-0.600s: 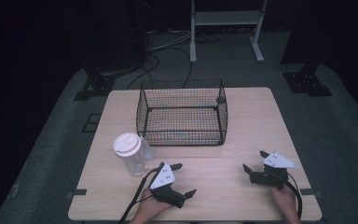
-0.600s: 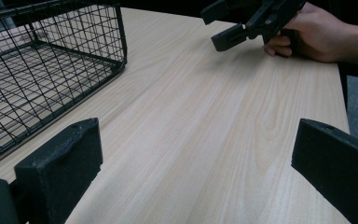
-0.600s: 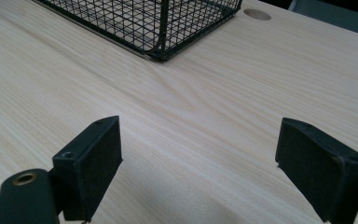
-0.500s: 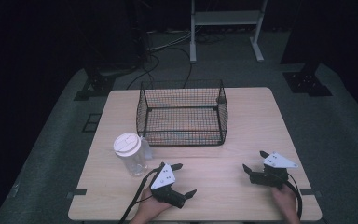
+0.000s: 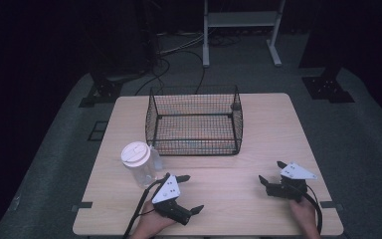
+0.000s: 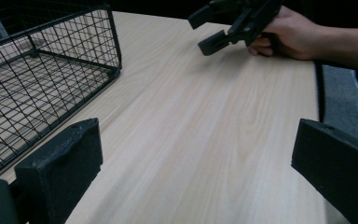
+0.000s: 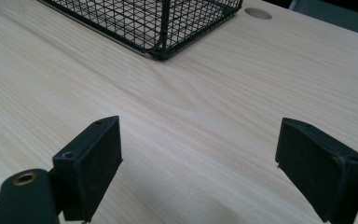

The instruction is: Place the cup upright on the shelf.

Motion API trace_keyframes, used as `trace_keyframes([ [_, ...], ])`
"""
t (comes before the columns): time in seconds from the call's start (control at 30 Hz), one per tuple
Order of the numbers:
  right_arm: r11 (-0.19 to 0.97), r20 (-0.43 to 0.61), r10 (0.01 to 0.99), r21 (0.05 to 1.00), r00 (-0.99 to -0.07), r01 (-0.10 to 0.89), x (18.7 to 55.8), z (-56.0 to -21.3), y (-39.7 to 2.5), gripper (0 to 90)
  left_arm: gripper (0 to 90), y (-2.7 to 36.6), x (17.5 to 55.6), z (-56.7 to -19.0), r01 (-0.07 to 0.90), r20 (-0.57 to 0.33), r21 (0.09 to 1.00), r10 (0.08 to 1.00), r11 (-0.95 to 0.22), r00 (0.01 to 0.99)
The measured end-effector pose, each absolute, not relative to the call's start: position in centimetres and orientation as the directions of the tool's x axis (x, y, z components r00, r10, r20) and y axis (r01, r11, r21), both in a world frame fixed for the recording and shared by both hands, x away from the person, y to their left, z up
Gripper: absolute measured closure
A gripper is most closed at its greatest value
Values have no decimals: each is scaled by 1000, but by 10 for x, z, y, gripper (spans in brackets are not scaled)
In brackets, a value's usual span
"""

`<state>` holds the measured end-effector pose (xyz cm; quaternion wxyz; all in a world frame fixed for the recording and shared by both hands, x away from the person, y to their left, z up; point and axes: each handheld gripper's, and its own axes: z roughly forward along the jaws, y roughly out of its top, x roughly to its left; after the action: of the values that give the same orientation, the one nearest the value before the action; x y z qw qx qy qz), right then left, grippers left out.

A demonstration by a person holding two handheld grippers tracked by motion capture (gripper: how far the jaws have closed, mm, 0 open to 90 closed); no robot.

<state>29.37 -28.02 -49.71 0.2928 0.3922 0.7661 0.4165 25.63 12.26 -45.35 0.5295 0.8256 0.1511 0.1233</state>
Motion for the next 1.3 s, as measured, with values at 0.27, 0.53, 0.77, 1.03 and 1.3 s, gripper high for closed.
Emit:
trace_keyframes([
  [0.27, 353, -130, 845, 864, -518, 359, 294, -497, -279, 135, 9, 144, 244, -441, 114, 43, 904, 352, -412, 935],
  [0.53, 357, -134, 845, 862, -519, 360, 294, -497, -278, 135, 10, 168, 239, -435, 130, 31, 899, 357, -419, 934],
  [0.77, 364, -141, 843, 861, -520, 356, 294, -497, -278, 135, 10, 191, 229, -426, 129, 45, 894, 374, -428, 926],
  [1.03, 357, -134, 845, 862, -517, 360, 294, -497, -279, 135, 26, 223, 218, -415, 147, 48, 890, 409, -432, 911],
  [1.3, 361, -138, 845, 861, -517, 360, 294, -497, -278, 135, 30, 253, 213, -405, 175, 50, 880, 454, -441, 890],
])
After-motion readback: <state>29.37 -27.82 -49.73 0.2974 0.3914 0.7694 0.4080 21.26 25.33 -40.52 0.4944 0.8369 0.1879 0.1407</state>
